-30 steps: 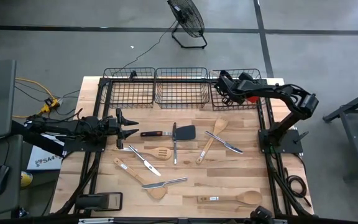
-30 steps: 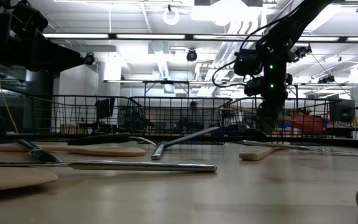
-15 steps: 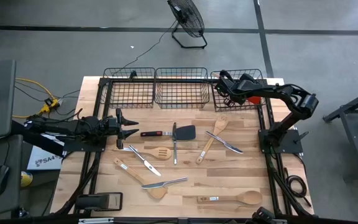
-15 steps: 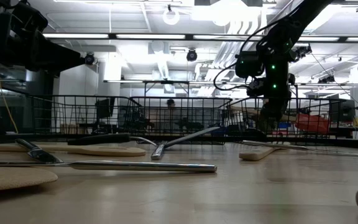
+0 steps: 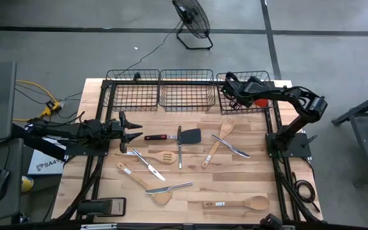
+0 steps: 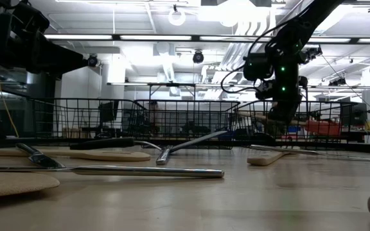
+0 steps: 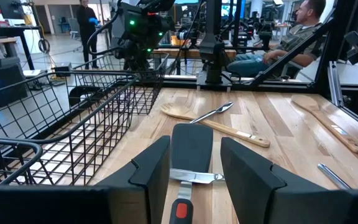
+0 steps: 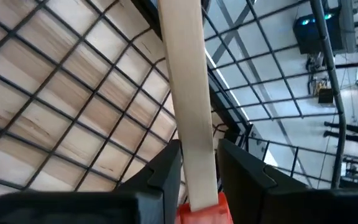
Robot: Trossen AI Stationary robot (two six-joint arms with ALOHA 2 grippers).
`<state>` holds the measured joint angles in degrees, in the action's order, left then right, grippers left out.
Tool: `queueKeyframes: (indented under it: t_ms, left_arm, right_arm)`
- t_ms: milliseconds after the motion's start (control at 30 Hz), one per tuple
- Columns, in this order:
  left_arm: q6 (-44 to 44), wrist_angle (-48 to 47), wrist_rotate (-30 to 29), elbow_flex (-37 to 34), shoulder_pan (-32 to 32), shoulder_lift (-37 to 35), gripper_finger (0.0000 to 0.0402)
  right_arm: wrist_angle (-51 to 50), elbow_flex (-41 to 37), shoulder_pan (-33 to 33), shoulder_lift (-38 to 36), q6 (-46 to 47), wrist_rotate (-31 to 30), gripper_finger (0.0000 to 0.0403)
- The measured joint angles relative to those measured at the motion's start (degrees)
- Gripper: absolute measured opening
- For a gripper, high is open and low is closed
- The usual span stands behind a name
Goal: Pick & Place Kitchen Items
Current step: Put the orange spatula into the right mesh basket, then put the silver table knife into the middle mesh basket
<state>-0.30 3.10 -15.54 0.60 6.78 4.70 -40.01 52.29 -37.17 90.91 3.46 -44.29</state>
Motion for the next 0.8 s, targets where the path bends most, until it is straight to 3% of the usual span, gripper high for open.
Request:
queueKeyframes:
  t_ms: [200,800]
  left_arm:
    - [0.0,0.0,0.0,0.0,0.0,0.0,0.0141]
    - [0.0,0.0,0.0,0.0,0.0,0.0,0.0141]
  right_arm:
    - [-2.4,0.0,0.0,0.0,4.1,4.1,0.0114]
    - [-3.9,0.0,0.0,-2.4,10.2,7.4,0.0187]
